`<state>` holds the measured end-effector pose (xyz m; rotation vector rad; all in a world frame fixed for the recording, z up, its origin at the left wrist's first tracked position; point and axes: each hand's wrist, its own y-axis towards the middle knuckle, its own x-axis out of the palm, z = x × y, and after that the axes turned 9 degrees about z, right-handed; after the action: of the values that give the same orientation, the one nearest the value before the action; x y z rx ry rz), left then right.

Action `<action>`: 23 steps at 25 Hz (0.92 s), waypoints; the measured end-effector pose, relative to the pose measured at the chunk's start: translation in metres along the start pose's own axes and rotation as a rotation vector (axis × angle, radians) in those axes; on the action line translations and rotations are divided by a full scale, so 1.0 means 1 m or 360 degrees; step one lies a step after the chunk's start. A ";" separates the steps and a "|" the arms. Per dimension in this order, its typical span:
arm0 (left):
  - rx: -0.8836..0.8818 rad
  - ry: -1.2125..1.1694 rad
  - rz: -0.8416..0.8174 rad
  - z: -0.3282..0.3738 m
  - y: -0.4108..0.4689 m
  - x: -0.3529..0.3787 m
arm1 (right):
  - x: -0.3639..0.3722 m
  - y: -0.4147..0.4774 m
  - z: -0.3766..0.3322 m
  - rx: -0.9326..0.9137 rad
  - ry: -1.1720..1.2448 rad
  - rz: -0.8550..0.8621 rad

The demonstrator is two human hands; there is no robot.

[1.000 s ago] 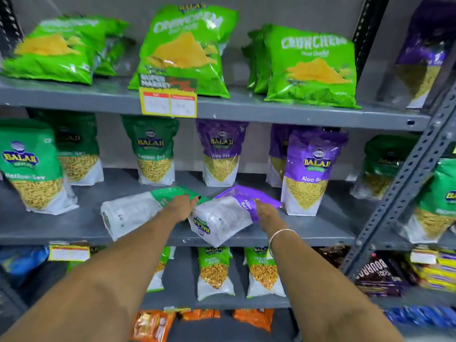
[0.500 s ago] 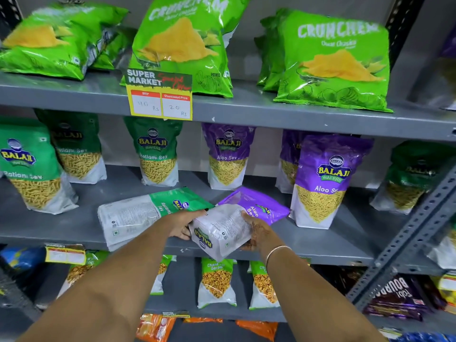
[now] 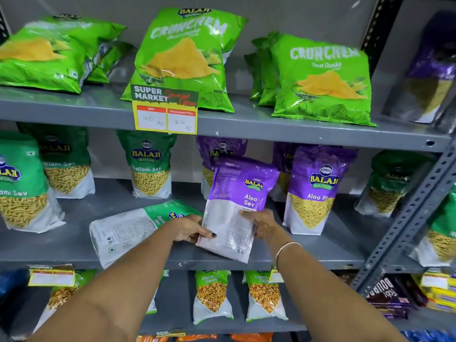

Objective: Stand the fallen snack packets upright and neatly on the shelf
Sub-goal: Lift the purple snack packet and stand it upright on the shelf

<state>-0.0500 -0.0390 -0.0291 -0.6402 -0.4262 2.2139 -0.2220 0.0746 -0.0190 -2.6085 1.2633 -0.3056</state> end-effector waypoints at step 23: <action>0.0229 -0.0001 0.0440 -0.006 0.044 0.002 | 0.016 0.055 0.003 -0.0131 -0.0804 0.0120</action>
<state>-0.0732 -0.0649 -0.0563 -0.6527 -0.1839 2.4787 -0.2522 0.0294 -0.0369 -2.4639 1.1993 0.4038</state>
